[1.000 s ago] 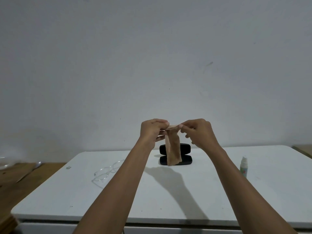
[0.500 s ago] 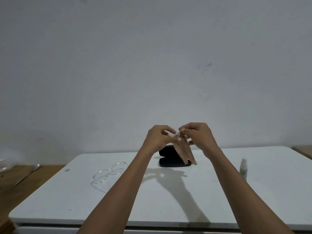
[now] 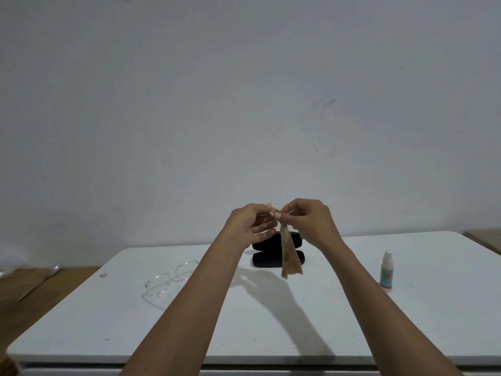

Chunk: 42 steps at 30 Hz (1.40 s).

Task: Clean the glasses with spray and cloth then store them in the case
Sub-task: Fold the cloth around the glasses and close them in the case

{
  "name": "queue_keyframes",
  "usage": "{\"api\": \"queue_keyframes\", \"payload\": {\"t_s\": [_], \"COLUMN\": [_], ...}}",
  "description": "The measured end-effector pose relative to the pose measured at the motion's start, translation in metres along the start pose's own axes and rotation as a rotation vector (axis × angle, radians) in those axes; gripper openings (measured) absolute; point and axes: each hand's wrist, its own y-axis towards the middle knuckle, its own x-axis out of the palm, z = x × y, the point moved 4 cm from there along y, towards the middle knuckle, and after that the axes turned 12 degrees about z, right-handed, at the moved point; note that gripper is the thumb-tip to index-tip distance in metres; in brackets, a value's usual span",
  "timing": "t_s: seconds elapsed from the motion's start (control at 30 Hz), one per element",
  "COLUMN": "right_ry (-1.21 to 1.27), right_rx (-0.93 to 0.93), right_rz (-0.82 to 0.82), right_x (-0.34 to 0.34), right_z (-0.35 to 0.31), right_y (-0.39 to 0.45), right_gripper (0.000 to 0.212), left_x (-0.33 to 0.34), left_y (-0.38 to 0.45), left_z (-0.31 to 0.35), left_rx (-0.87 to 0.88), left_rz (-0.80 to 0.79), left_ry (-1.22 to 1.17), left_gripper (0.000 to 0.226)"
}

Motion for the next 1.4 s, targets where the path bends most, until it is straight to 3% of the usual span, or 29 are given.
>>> {"api": "queue_keyframes", "payload": {"t_s": [0.13, 0.27, 0.43, 0.53, 0.63, 0.83, 0.93, 1.1, 1.27, 1.4], "right_ry": [-0.128, -0.206, -0.145, -0.063, -0.033, -0.032, -0.040, -0.050, -0.080, -0.110], "right_rx": [-0.088, -0.178, -0.133, -0.062, 0.012, 0.082, 0.094, 0.078, 0.101, 0.104], "right_rz": [0.034, 0.106, 0.092, 0.097, 0.119, 0.126, 0.134, 0.128, 0.125, 0.118], "right_x": [0.008, 0.013, 0.009, 0.003, -0.006, -0.017, -0.020, -0.024, -0.023, -0.017], "right_z": [0.000, -0.001, 0.001, 0.002, 0.007, 0.018, 0.021, 0.027, 0.041, 0.053], "right_y": [-0.005, -0.008, -0.005, -0.001, 0.002, 0.005, 0.005, 0.004, 0.008, 0.011], "right_gripper": [0.021, 0.011, 0.007, 0.007, 0.005, 0.004, 0.004, 0.003, 0.004, 0.005], "left_x": [0.000, -0.003, -0.011, -0.018, -0.028, -0.050, -0.053, -0.056, -0.053, -0.053], "left_y": [-0.002, 0.000, 0.001, 0.005, 0.009, 0.018, 0.021, 0.026, 0.032, 0.043], "left_z": [-0.002, -0.003, -0.003, -0.001, 0.000, 0.001, 0.000, -0.004, -0.009, -0.017], "left_rx": [-0.044, -0.037, 0.005, 0.072, 0.160, 0.463, 0.620, 0.713, 0.661, 0.505], "left_rz": [-0.031, -0.036, -0.028, 0.023, 0.091, 0.150, 0.098, -0.027, -0.019, 0.072], "left_ry": [0.005, 0.030, 0.091, 0.165, 0.254, 0.493, 0.563, 0.669, 0.694, 0.517], "left_gripper": [0.003, 0.009, 0.011, 0.018, 0.011, 0.005, 0.004, 0.008, 0.006, 0.005]}}
